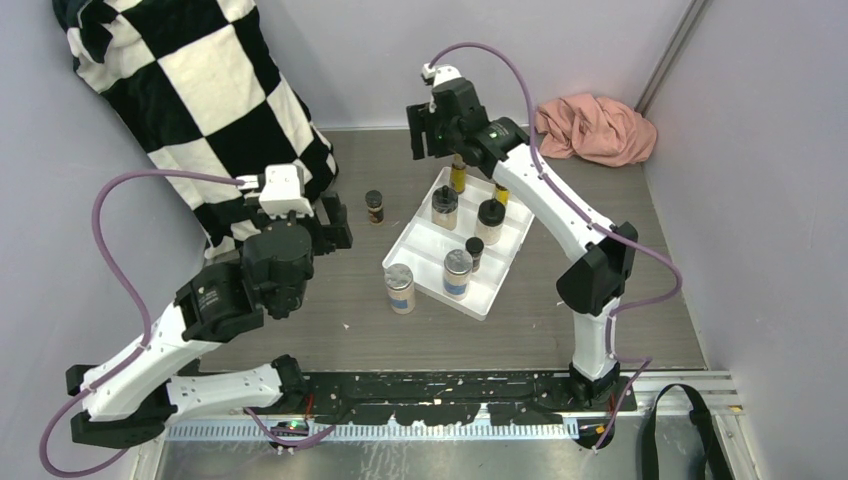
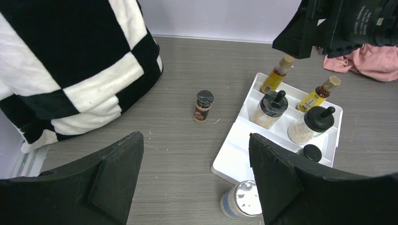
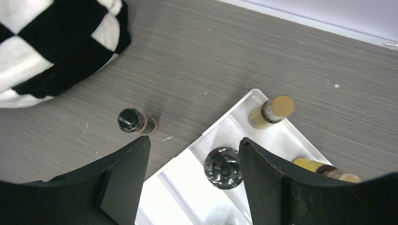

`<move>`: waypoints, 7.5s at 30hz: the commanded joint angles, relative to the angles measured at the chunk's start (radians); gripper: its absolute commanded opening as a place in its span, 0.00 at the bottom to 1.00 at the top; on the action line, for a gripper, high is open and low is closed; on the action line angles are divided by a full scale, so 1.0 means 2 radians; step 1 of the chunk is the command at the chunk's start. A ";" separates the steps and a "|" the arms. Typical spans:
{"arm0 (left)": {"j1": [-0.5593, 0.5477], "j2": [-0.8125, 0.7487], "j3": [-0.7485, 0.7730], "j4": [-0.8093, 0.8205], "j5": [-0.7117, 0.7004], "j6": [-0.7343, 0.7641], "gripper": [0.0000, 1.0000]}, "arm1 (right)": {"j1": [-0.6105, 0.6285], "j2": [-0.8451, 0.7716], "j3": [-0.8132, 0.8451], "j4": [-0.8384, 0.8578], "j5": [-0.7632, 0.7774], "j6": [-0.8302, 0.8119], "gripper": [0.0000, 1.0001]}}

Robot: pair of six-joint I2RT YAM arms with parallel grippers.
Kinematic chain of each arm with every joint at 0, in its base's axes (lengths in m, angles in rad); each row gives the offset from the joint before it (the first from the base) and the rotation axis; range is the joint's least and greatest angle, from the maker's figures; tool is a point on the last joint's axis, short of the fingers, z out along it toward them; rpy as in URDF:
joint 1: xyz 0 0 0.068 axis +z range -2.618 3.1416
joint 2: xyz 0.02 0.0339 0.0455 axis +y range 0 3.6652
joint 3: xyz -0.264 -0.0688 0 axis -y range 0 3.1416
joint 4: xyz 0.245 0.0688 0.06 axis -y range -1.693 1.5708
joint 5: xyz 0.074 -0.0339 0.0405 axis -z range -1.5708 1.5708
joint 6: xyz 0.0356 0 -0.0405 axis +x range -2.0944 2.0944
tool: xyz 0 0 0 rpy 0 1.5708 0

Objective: Organize the condiment bottles
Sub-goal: Place the bottle in the storage box, then pick up the bottle from the center of the board.

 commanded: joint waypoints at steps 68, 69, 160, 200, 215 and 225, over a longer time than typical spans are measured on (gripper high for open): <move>0.002 -0.087 -0.104 0.117 0.001 0.042 0.82 | 0.093 0.245 0.147 0.048 -0.071 -0.066 0.78; 0.002 -0.088 -0.106 0.122 0.000 0.045 0.82 | 0.091 0.245 0.147 0.048 -0.071 -0.065 0.77; 0.002 -0.109 -0.112 0.136 0.003 0.050 0.82 | 0.077 0.200 0.131 0.009 -0.078 -0.083 0.22; 0.002 -0.120 -0.109 0.105 0.017 0.011 0.82 | 0.080 0.147 0.023 0.049 -0.070 -0.075 0.57; 0.002 -0.121 -0.108 0.100 0.016 0.011 0.82 | 0.080 0.165 0.034 0.046 -0.075 -0.072 0.61; 0.002 -0.119 -0.110 0.103 0.014 0.012 0.82 | 0.080 0.174 0.038 0.047 -0.081 -0.071 0.61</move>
